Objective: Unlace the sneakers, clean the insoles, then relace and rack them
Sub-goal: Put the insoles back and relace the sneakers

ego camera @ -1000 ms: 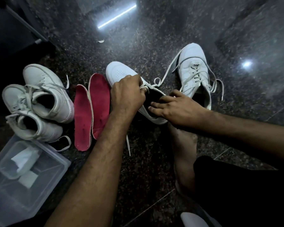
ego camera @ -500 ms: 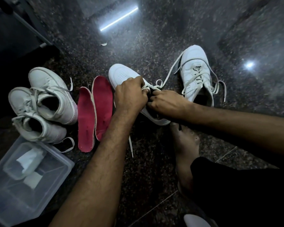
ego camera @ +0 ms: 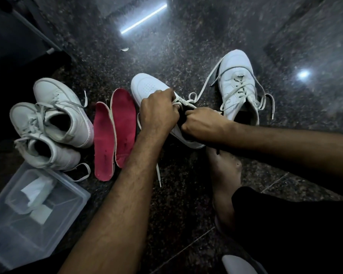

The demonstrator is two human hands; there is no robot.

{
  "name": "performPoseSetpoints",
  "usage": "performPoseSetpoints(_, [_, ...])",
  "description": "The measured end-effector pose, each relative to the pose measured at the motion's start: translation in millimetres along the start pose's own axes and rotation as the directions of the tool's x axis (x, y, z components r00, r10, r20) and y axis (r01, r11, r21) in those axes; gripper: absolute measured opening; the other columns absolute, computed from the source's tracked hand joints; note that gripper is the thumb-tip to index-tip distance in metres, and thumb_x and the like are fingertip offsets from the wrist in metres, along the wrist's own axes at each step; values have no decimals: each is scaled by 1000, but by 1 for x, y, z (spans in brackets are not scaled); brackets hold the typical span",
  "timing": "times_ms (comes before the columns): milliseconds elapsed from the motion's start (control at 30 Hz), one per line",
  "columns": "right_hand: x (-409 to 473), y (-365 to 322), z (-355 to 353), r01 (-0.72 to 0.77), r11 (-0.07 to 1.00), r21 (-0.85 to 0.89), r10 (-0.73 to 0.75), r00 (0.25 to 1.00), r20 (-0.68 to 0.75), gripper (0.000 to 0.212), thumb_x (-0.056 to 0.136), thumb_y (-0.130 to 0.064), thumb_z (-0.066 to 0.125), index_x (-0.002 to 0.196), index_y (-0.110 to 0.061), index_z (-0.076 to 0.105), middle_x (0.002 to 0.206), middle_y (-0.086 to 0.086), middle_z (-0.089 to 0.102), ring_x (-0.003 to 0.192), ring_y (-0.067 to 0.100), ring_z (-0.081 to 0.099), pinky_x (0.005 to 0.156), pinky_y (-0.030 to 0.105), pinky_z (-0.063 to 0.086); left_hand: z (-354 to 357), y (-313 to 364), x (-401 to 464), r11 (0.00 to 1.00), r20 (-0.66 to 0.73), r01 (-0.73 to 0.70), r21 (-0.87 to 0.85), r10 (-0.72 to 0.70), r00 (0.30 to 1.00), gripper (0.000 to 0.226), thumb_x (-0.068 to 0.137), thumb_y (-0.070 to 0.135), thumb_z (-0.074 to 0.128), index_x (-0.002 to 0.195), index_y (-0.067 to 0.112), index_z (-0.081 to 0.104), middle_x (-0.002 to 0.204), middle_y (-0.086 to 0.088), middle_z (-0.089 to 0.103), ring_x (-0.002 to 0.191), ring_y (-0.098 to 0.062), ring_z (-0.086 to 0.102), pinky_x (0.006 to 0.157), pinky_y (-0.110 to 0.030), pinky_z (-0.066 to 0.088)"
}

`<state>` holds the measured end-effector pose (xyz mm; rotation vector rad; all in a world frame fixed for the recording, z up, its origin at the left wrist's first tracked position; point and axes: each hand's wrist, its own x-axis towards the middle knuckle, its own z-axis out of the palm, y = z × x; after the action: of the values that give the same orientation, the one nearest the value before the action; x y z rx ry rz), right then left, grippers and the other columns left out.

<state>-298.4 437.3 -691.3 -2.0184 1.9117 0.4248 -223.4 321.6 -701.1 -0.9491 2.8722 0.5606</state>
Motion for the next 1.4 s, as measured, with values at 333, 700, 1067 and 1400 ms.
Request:
performPoseSetpoints(333, [-29,7,2,-155,964,214,173,983,-65,22,92,-20,41,110,-12,50,102,8,62,84,34,65,60,36,39,7,-5,-1,999,4,-12,-41,13,1000,17,95,21,55,109,12,57,109,-14,62,99,-39,60,72,-37,30])
performPoseSetpoints(700, [-5,3,-11,-174,964,199,118,957,263,20,93,-15,50,105,-9,64,93,5,59,97,30,67,58,30,40,2,-5,-7,993,25,-88,-82,90,996,20,97,29,58,108,15,50,107,-12,56,90,-42,60,68,-41,37])
performPoseSetpoints(1067, [10,23,3,-119,942,313,29,960,280,40,95,-29,36,115,-5,61,111,16,64,105,34,61,93,43,47,10,7,-12,1000,18,-8,2,8,1000,33,95,36,63,116,11,57,120,-12,52,109,-34,54,79,-48,46])
performPoseSetpoints(1400, [10,3,25,-198,948,250,195,980,38,31,101,-15,37,126,-7,52,118,12,58,116,26,49,81,32,35,7,3,-9,992,44,98,-83,-94,995,22,88,36,72,104,21,75,112,-3,52,96,-27,63,74,-42,52])
